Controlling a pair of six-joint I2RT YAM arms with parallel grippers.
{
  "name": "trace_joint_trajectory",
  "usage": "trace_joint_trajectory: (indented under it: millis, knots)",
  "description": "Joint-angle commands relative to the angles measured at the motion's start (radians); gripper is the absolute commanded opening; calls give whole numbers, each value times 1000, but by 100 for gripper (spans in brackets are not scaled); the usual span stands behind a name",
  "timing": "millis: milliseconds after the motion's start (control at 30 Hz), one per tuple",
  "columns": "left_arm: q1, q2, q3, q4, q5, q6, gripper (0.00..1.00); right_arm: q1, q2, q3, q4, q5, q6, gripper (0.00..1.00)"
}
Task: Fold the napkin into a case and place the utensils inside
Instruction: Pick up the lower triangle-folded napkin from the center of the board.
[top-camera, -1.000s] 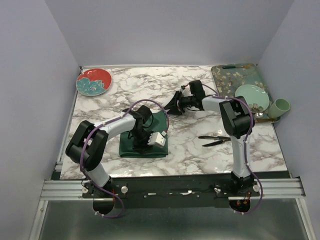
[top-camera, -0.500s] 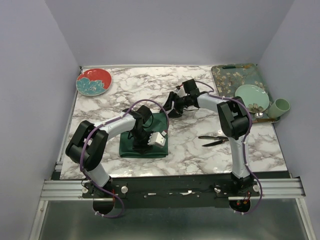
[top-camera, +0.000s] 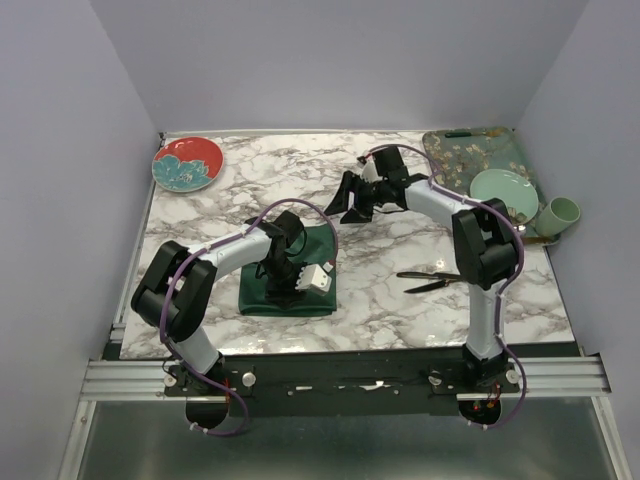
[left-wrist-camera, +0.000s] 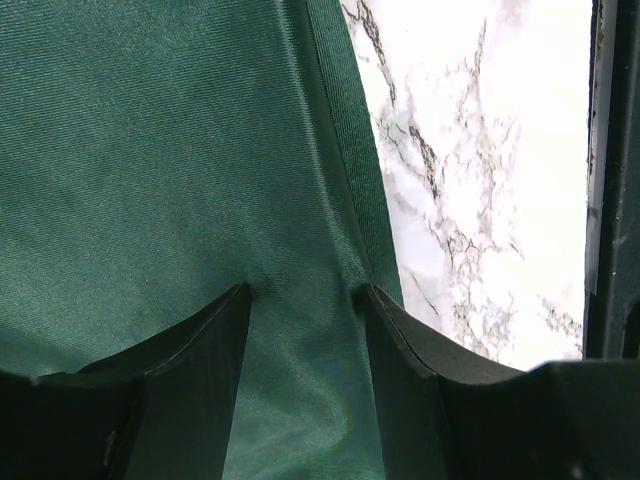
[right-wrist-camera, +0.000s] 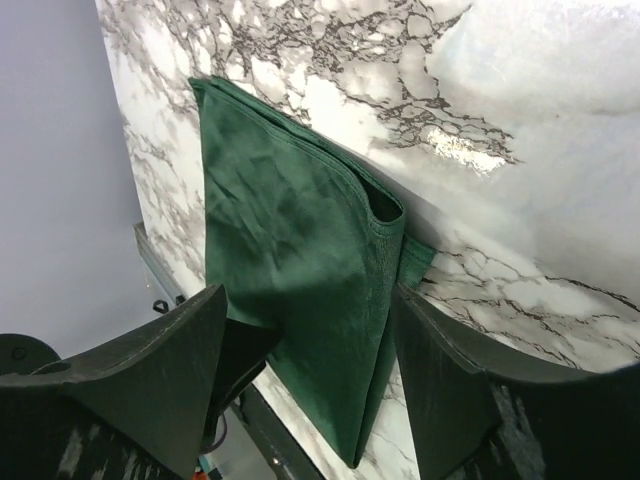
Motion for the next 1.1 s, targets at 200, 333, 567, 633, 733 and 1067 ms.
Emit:
trace_joint_trajectory:
  millis: [200,333,567,633,733,1067]
  knots:
    - [-4,32,-16,-15,30,18,58,0,110,64,-140,97,-17,78]
    - [-4,32,-16,-17,32,18,59,9,151,71,-148,60,-1,78]
    - [-4,30,-16,-15,32,15,58,14,216,74,-100,-38,65,66]
    - [-3,24,-16,-15,34,15,58,14,222,82,-99,-40,62,61]
    - [-3,12,-20,-15,41,14,58,14,219,85,-99,-38,41,49]
    - [75,-131,57,-3,220,-257,61,12,121,24,-97,-12,-259,1]
